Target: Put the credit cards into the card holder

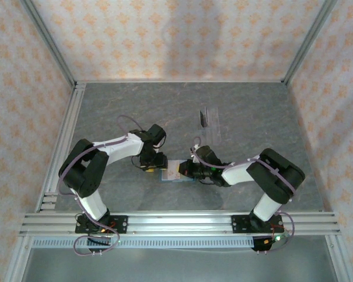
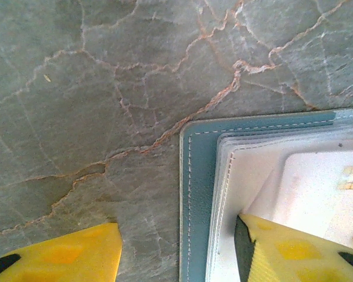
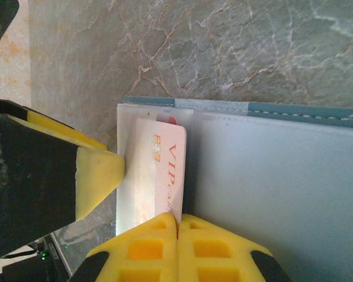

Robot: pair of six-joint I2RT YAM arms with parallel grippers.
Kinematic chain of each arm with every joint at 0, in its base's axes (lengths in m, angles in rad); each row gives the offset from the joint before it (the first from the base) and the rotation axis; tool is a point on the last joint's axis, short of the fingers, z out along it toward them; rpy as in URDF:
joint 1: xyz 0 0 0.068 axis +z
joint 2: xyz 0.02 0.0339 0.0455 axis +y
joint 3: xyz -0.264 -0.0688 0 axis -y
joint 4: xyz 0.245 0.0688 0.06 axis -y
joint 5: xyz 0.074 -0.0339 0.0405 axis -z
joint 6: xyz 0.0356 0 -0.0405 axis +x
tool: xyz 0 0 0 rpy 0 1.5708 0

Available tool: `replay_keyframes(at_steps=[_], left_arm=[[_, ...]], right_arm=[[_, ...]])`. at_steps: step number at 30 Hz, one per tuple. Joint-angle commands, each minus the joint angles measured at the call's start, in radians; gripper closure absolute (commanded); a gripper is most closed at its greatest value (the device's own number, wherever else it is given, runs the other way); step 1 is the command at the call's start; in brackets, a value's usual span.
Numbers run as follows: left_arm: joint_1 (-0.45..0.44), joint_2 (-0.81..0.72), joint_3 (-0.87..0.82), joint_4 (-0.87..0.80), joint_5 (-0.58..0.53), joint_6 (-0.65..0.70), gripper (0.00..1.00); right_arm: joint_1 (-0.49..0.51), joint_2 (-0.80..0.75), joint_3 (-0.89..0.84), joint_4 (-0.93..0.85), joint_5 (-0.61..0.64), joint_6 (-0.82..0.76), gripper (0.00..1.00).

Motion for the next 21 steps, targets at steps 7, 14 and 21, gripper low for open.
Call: replay_keyframes(at_steps=[7, 14, 21], left_arm=[[-0.017, 0.012, -0.045, 0.002, 0.021, 0.020, 0.47], [0.013, -0.038, -0.017, -0.022, 0.085, 0.014, 0.46], [0.142, -0.131, -0.032, -0.030, 0.197, 0.009, 0.56]], right_arm=[[0.047, 0.071, 0.055, -0.022, 0.049, 0.013, 1.00], [0.052, 0.087, 0.049, -0.016, 0.060, 0.028, 1.00], [0.052, 0.086, 0.035, -0.030, 0.053, 0.034, 1.00]])
